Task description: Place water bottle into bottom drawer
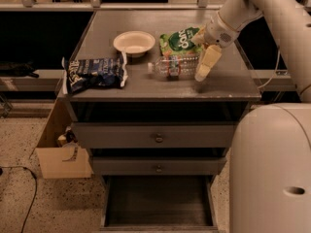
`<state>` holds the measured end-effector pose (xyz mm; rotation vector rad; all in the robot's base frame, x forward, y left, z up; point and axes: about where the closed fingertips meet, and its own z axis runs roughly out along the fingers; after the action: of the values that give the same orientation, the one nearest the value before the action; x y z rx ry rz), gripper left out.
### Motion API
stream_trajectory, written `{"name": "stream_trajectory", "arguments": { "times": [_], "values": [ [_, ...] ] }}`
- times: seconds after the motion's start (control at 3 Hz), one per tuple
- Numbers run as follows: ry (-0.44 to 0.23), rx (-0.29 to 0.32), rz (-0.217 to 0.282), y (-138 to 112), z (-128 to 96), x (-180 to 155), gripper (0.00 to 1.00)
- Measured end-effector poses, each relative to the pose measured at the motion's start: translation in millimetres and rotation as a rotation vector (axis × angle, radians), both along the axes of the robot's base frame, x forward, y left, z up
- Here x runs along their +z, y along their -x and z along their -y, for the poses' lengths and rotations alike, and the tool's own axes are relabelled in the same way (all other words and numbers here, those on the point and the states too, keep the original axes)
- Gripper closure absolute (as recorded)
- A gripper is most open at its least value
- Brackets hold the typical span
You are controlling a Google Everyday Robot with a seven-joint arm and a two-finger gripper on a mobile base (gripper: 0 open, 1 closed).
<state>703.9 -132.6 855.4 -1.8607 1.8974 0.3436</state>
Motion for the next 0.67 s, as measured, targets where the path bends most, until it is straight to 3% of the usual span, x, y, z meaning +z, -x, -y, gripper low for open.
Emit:
{"name": "stream_trajectory", "arguments": {
  "times": [0.67],
  "values": [
    [-0.004, -0.002, -0.006, -0.2, -1.0, -4.8, 0.44]
  ]
}}
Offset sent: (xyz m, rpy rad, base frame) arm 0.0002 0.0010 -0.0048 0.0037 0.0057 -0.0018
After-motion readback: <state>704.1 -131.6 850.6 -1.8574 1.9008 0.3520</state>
